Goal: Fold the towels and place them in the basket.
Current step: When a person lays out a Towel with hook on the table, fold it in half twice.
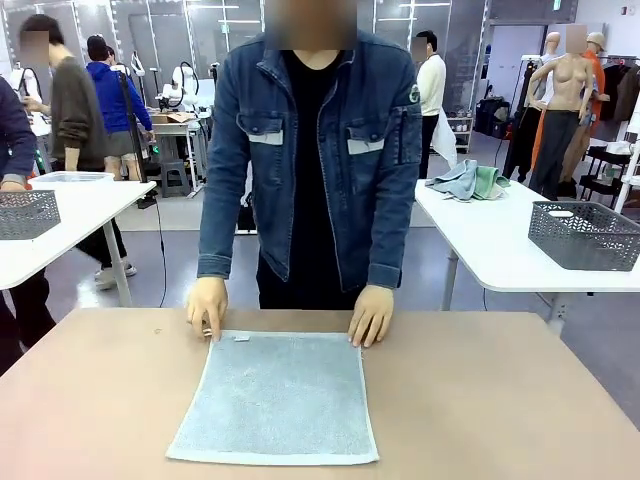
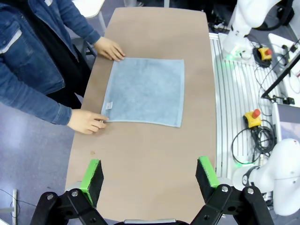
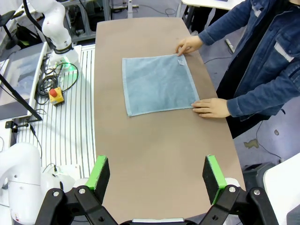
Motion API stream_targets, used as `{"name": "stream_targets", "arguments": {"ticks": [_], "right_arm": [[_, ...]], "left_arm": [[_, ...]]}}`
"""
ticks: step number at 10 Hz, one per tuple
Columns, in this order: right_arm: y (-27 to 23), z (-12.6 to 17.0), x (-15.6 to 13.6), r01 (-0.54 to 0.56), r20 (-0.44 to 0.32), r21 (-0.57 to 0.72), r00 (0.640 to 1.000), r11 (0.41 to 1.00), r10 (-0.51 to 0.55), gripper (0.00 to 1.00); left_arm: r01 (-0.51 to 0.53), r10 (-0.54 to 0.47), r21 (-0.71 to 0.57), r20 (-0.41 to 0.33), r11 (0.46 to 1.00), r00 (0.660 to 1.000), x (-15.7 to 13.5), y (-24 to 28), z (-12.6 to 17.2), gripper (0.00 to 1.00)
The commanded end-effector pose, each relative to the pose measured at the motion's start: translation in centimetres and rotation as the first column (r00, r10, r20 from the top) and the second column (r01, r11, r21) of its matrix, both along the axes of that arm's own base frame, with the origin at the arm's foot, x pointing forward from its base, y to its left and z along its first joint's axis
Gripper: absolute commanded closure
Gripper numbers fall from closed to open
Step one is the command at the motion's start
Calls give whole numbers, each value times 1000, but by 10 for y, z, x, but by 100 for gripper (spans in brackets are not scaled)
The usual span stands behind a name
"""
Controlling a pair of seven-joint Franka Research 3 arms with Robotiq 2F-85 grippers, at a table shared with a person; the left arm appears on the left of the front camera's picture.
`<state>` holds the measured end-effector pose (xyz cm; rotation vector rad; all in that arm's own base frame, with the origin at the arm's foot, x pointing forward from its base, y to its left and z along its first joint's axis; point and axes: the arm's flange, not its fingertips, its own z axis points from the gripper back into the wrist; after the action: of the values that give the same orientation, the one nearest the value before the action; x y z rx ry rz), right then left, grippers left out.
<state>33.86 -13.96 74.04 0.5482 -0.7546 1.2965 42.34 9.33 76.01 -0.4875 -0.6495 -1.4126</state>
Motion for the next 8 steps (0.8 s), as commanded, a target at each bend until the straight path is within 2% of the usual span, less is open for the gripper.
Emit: {"name": "stream_targets", "arguments": {"ticks": [1, 5, 8], "right_arm": [[0, 0, -1, 0, 2, 2, 1000, 1000, 0, 0], [0, 0, 0, 0, 0, 0, 1000, 1000, 0, 0], [60, 5, 0, -58, -35, -121, 998, 991, 54, 0]], "left_arm": [[-1, 1, 1, 5, 1000, 1000, -2, -2, 0, 0], [0, 0, 0, 0, 1000, 1000, 0, 0, 0, 0], [31, -36, 146, 30, 989, 999, -11, -73, 6, 0]]}}
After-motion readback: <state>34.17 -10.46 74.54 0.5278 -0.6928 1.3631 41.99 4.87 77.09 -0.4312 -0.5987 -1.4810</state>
